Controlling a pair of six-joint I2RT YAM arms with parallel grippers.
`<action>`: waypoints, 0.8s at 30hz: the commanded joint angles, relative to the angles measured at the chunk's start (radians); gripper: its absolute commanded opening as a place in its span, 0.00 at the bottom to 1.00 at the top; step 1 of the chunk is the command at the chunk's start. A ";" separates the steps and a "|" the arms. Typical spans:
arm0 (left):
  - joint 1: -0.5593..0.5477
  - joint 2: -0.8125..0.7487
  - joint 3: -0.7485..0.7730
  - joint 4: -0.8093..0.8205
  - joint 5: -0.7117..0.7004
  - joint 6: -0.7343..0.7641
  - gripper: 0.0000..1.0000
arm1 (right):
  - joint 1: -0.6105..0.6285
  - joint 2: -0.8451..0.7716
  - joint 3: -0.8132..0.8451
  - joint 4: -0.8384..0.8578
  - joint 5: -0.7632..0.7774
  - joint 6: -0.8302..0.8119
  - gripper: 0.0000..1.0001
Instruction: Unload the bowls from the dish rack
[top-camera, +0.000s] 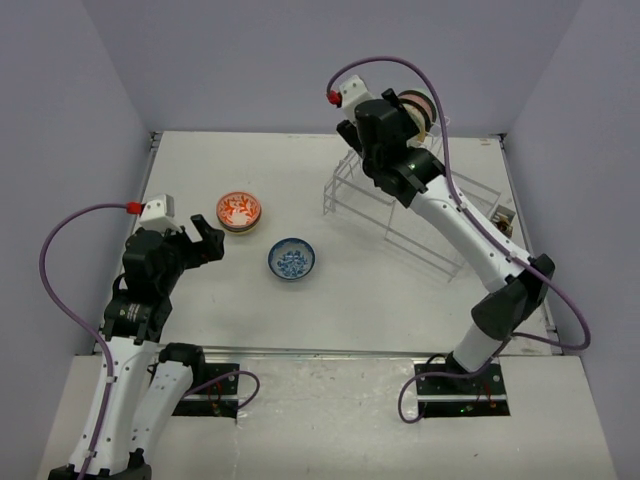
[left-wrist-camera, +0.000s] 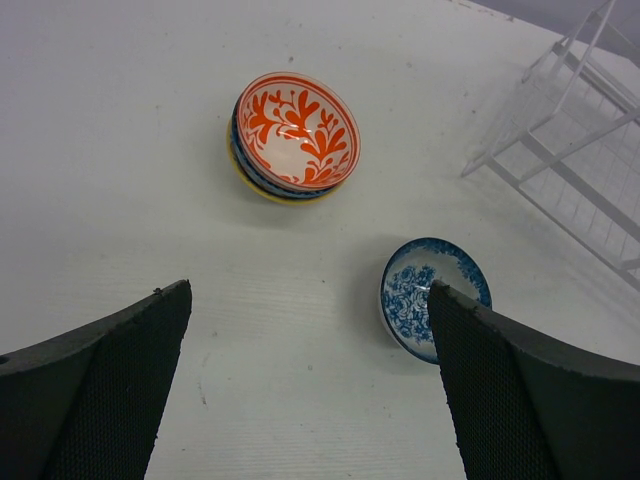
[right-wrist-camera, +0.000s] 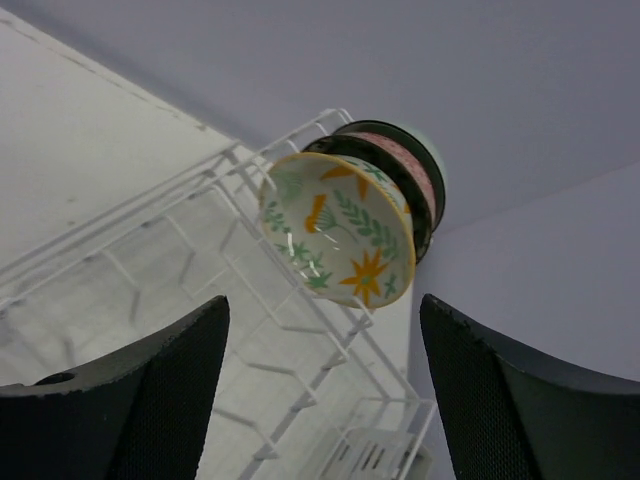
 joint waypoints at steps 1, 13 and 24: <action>-0.005 -0.001 -0.004 0.039 0.010 0.013 1.00 | -0.050 0.034 0.011 0.124 0.131 -0.170 0.77; -0.019 0.003 -0.005 0.041 0.010 0.014 1.00 | -0.160 0.159 0.060 0.154 0.132 -0.219 0.61; -0.023 0.009 -0.005 0.039 0.010 0.013 1.00 | -0.206 0.220 0.038 0.251 0.117 -0.249 0.39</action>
